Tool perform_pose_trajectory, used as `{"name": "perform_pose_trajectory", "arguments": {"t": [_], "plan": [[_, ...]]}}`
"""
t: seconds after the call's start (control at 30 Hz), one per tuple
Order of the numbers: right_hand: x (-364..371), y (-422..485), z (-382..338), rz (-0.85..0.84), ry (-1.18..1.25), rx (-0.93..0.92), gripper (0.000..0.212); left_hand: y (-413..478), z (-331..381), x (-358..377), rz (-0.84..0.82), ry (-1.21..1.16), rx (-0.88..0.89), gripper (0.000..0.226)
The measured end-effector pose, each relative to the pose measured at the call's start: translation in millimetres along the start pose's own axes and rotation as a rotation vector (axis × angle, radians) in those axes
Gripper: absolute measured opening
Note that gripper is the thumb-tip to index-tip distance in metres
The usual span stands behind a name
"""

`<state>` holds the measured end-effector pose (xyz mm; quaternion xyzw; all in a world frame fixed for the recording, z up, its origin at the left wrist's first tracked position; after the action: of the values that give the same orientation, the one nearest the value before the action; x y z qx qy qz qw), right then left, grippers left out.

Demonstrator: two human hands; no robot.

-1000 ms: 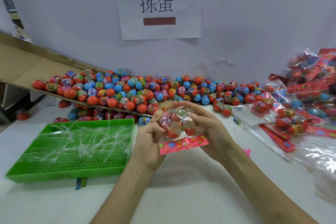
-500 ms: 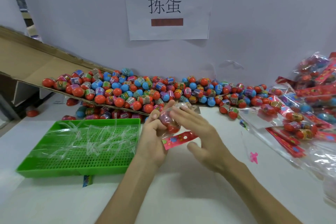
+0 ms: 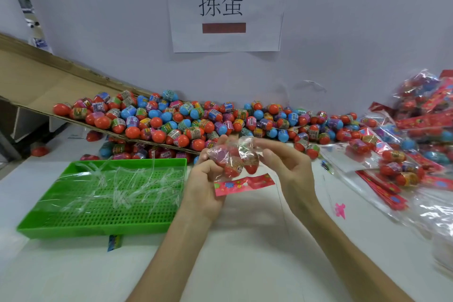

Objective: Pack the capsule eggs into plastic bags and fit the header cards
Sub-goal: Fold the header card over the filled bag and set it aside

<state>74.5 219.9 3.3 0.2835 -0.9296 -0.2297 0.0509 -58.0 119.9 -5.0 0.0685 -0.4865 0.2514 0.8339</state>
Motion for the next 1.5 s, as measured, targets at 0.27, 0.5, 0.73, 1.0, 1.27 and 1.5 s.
{"name": "perform_pose_trajectory", "arguments": {"t": [0.27,0.5,0.73,1.0,1.27,1.5], "plan": [[4.8,1.5,6.9,-0.058,0.253,0.431,0.030,-0.5,-2.8,0.1,0.031,0.226,0.048,0.032],[-8.5,6.3,7.4,0.054,0.442,0.487,0.027,3.5,-15.6,-3.6,0.112,0.393,0.034,0.040],[-1.4,4.2,6.7,0.040,0.585,0.534,0.039,6.1,-18.7,-9.3,0.133,0.240,-0.138,0.043],[-0.4,4.3,10.7,0.081,0.565,0.543,0.029,9.7,-23.0,-12.7,0.155,0.310,-0.066,0.011],[0.4,6.1,6.3,0.025,0.439,0.466,0.032,11.6,-23.0,-17.0,0.220,0.307,-0.052,0.009],[-5.3,10.5,-3.9,0.044,0.160,0.292,0.024,9.0,-16.8,-18.9,0.284,0.625,0.143,0.010]]}}
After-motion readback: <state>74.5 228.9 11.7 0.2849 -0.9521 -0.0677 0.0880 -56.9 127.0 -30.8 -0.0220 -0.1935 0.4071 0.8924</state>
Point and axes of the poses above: each hand's wrist, its own y-axis towards the middle knuckle, its own x-axis out of the palm, z = x × y, the point moved 3 cm from there along y, towards the middle knuckle, and after that the axes turned 3 degrees about -x, right-handed, at the moved point
